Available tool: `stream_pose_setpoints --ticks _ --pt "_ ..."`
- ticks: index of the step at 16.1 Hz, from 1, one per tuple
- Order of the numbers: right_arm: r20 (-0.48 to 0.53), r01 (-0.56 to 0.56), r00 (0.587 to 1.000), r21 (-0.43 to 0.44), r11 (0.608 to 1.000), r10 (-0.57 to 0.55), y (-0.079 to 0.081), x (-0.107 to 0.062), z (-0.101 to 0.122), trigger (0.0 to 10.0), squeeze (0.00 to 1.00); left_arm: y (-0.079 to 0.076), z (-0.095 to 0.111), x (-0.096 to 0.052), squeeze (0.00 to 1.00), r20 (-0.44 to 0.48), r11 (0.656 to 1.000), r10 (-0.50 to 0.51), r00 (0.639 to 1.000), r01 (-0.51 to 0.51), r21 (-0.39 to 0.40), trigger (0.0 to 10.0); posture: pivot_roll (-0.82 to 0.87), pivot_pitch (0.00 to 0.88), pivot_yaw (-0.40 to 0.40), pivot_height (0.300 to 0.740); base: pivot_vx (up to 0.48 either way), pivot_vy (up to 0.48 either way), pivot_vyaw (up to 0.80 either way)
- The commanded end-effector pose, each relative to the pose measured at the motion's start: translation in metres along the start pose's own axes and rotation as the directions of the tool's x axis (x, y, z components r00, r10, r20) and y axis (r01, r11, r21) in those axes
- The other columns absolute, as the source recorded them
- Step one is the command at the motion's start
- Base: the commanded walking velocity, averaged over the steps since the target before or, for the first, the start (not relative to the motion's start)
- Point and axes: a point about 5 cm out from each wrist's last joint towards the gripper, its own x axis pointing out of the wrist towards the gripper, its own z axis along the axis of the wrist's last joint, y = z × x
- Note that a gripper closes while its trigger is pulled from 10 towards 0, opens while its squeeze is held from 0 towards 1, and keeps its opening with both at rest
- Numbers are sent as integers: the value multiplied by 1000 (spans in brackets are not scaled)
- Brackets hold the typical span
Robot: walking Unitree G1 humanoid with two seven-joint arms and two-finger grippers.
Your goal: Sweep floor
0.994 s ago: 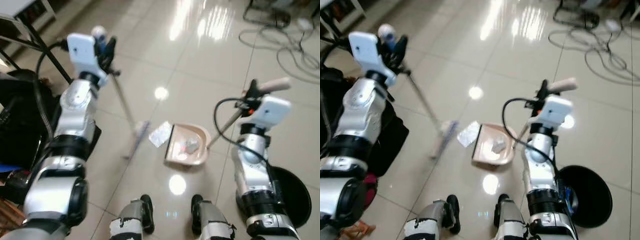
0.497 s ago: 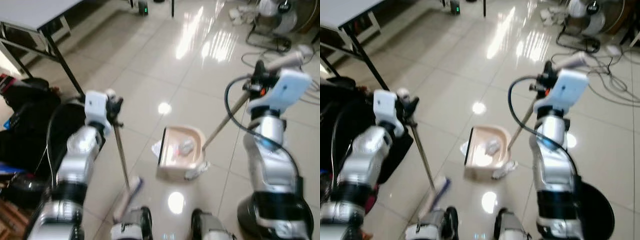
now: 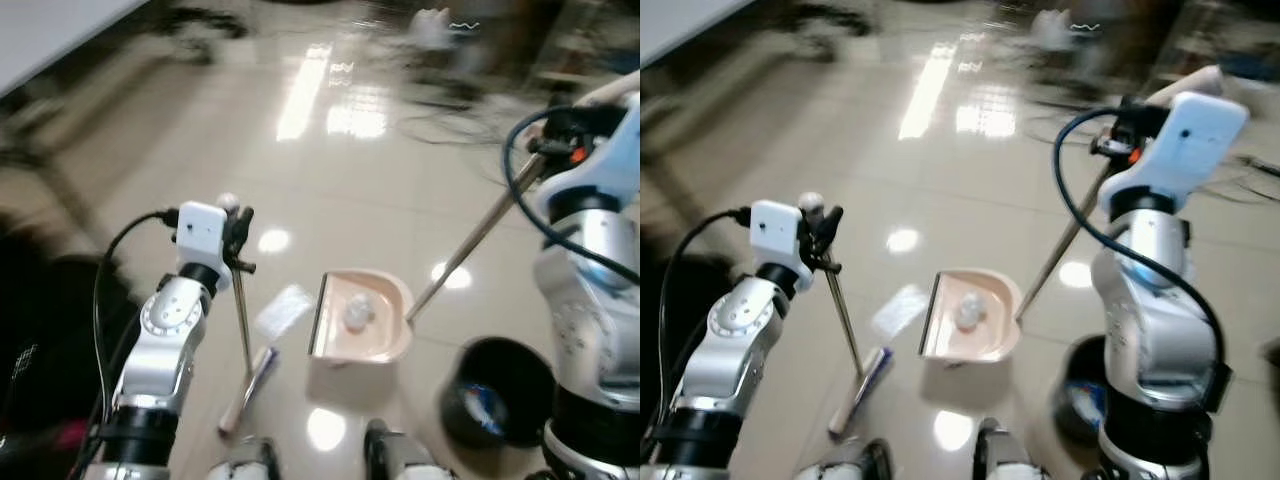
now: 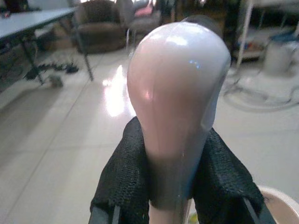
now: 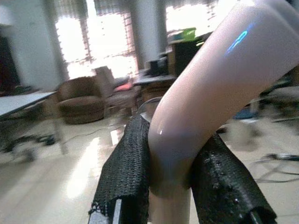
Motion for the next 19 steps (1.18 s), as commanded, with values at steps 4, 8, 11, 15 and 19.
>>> stream_pose_setpoints --ticks 4,8,11,15,19 --pt "25 -43 999 30 999 42 9 0 24 10000 0 -9 2 -11 0 -3 999 -32 999 32 -2 10000 -138 64 15 740 0 0 -800" --pt "23 -53 998 49 997 52 7 1 39 10000 0 -17 12 -12 0 6 997 -81 997 81 11 10000 -154 70 23 740 0 -86 -561" --pt "29 -61 998 45 997 59 4 3 47 10000 0 -19 14 -12 0 9 997 -78 997 78 10 10000 -155 75 10 740 0 -467 0" --pt "31 -107 994 58 993 106 4 7 53 10000 0 -21 18 -6 0 15 999 -54 998 54 -2 10000 -152 89 1 740 0 -472 0" --pt "-2 -109 994 54 993 109 4 6 49 10000 0 -23 16 -4 0 10 998 -55 998 55 -6 10000 -158 93 -4 740 0 -471 600"
